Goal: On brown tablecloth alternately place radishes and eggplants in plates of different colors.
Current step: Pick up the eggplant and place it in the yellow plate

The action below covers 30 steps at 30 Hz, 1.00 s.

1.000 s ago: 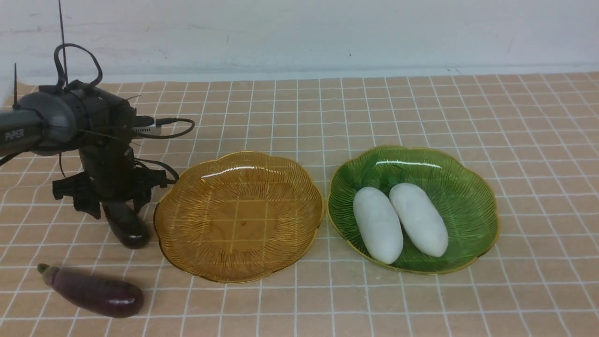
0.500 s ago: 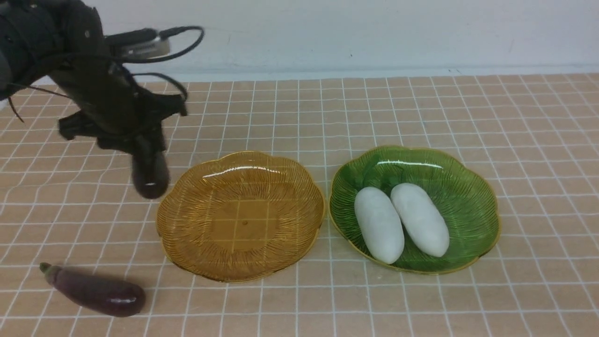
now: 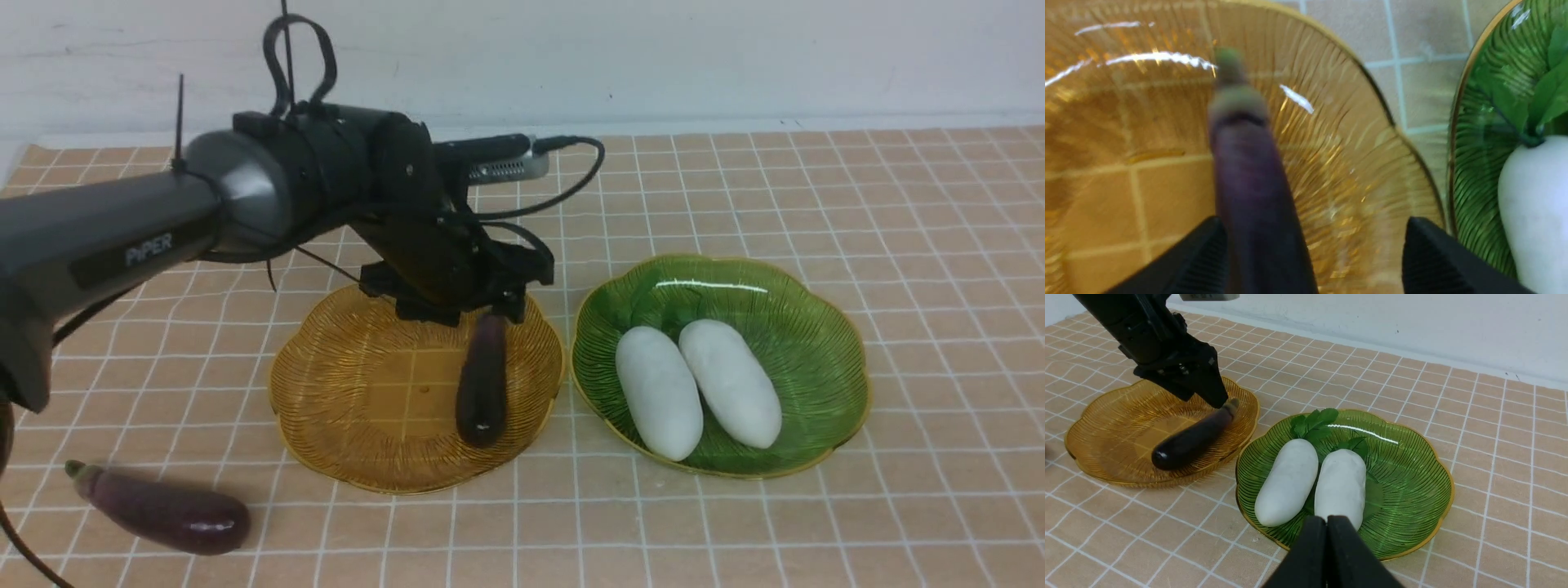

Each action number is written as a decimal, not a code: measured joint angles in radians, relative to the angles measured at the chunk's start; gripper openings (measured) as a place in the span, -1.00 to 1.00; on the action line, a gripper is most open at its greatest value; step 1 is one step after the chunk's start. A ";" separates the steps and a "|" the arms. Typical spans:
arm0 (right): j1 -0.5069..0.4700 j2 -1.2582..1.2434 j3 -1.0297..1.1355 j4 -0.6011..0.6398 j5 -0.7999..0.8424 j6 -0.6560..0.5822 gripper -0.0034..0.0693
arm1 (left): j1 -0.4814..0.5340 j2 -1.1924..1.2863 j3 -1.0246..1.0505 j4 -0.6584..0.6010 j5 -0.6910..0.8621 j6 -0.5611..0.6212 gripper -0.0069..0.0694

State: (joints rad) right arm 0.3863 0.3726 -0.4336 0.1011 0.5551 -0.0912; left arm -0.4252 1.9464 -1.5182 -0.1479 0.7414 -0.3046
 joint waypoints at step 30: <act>0.000 -0.001 0.000 0.004 0.007 0.000 -0.95 | 0.276 -0.659 0.757 0.374 0.134 -0.534 -0.44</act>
State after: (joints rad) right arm 0.3863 0.3712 -0.4336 0.1055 0.5619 -0.0912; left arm -0.1492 1.2873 -0.7612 0.2264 0.8752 -0.8387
